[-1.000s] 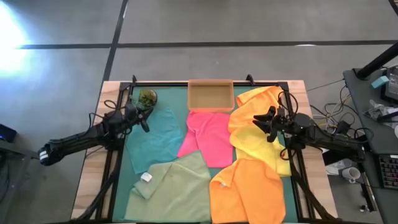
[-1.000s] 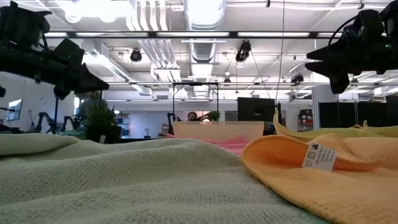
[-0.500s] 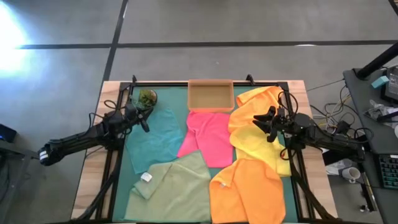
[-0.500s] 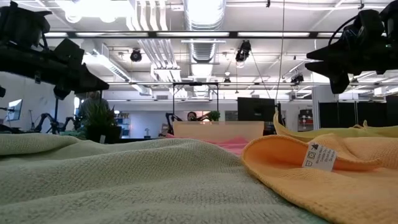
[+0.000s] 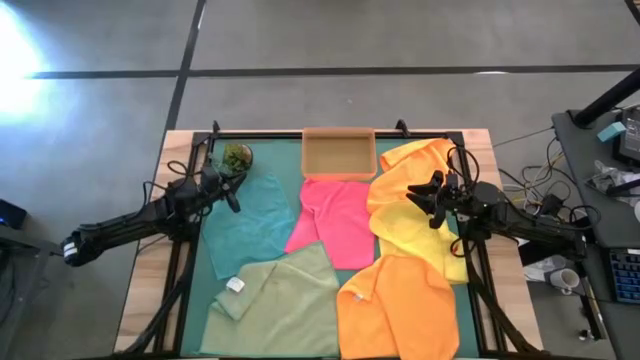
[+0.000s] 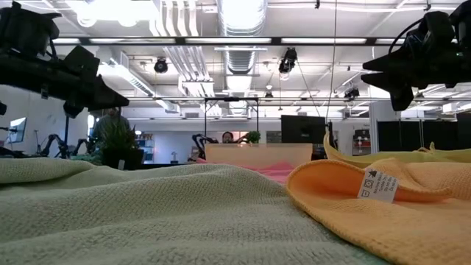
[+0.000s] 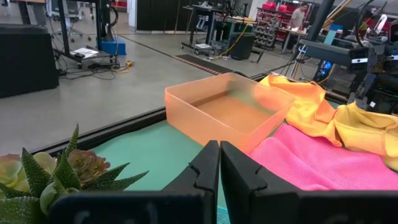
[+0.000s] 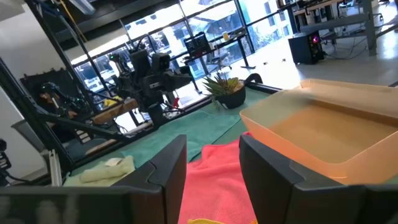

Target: Fold microfiber towels

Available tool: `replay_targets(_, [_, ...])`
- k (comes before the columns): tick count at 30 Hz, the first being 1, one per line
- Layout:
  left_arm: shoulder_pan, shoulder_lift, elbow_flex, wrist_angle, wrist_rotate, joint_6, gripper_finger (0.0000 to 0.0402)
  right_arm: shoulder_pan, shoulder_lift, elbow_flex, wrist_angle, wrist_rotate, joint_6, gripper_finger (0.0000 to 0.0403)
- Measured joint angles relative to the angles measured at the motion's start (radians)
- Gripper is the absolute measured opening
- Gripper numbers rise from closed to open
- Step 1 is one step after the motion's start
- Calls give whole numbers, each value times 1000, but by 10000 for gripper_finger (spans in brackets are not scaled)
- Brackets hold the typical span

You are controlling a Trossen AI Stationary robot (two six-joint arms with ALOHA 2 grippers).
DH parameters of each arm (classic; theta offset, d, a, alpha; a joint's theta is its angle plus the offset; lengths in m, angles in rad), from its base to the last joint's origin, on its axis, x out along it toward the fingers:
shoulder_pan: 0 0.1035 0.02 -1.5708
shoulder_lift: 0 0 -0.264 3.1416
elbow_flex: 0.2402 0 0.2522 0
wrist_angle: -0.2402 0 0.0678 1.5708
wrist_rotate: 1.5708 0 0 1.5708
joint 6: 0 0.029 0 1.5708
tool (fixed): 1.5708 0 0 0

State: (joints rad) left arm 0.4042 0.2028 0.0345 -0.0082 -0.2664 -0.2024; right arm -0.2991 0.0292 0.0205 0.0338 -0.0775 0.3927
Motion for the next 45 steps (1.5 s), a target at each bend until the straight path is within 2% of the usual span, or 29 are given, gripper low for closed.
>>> replay_targets(45, [0,0,0,0,0,17,0,0,0,0,0,0,0,139])
